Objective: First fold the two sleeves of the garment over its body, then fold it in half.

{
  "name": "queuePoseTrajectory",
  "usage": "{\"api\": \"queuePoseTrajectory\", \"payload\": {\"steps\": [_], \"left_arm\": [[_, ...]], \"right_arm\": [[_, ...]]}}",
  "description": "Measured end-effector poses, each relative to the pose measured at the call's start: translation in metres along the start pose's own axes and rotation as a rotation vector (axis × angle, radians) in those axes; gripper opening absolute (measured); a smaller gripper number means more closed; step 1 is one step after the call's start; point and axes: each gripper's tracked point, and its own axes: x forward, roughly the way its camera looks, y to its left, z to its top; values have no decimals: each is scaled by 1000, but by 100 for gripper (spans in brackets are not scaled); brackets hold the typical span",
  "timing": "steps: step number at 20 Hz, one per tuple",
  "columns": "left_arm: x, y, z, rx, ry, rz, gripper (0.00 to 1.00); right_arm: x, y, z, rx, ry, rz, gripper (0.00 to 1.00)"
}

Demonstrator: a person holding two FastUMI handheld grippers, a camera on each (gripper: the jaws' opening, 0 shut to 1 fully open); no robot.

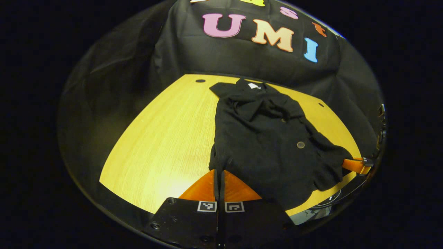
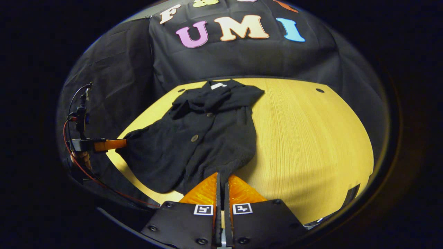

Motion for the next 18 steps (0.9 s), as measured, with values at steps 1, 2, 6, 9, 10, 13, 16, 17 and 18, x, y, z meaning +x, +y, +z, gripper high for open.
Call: {"api": "queuePoseTrajectory", "payload": {"steps": [1,2,6,9,10,13,16,17,18], "left_arm": [[-2,-5,11,0,-19,-16,0],[-2,-11,20,-4,-31,-29,0],[2,-24,55,-13,-67,-71,0],[7,-30,75,-20,-90,-94,0],[7,-31,83,-20,-98,-95,0],[9,-30,107,-21,-124,-98,0],[13,-29,138,-22,-171,-109,0],[16,-26,147,-21,-190,-104,0],[19,-26,156,-20,-202,-108,0]], "right_arm": [[0,1,9,-4,-11,8,6],[0,2,20,-9,-26,11,6],[-5,11,54,-2,-90,28,6],[-7,14,80,-22,-126,35,6],[-8,16,92,-23,-144,41,6],[-9,19,124,-18,-192,58,6],[-7,19,151,-25,-229,58,6],[-6,19,161,-21,-244,60,6],[-7,20,172,-16,-258,64,6]]}}
